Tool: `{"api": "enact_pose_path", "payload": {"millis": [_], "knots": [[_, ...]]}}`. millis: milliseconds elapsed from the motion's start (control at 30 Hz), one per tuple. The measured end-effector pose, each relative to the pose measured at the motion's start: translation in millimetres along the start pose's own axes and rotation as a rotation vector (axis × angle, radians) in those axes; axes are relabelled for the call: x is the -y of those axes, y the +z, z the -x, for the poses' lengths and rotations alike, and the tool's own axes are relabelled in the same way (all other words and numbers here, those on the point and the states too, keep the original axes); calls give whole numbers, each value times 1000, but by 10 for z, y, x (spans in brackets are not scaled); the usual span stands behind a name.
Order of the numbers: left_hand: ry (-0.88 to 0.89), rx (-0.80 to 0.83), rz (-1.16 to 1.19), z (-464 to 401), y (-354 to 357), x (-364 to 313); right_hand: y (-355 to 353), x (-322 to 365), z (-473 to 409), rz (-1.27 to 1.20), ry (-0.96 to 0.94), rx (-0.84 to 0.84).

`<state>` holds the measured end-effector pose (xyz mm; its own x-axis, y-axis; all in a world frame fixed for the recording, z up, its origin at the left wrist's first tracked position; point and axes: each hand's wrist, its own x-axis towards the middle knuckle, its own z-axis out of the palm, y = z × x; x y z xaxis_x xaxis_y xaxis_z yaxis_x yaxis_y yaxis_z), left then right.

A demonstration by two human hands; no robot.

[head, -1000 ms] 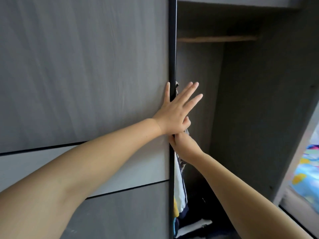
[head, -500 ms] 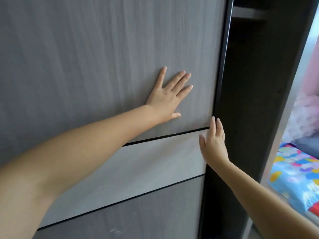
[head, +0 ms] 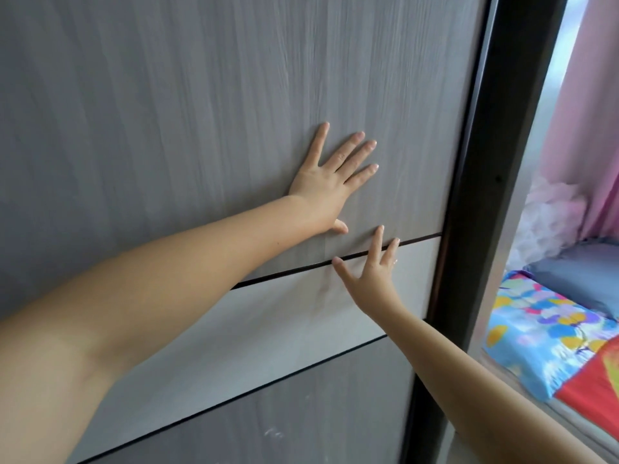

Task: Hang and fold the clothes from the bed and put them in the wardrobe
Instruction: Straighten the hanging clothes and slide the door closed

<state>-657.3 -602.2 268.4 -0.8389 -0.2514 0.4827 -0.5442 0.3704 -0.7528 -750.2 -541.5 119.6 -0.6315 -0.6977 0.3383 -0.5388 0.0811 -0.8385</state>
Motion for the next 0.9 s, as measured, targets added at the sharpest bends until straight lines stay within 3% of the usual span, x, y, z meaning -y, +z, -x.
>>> {"api": "enact_pose_path", "payload": {"millis": [533, 900], "knots": [[-6, 14, 30, -962, -195, -695, -719, -473, -526, -11, 46, -42], [-29, 82, 34, -1091, -261, -807, -822, -524, -670, 70, 92, 44]]}}
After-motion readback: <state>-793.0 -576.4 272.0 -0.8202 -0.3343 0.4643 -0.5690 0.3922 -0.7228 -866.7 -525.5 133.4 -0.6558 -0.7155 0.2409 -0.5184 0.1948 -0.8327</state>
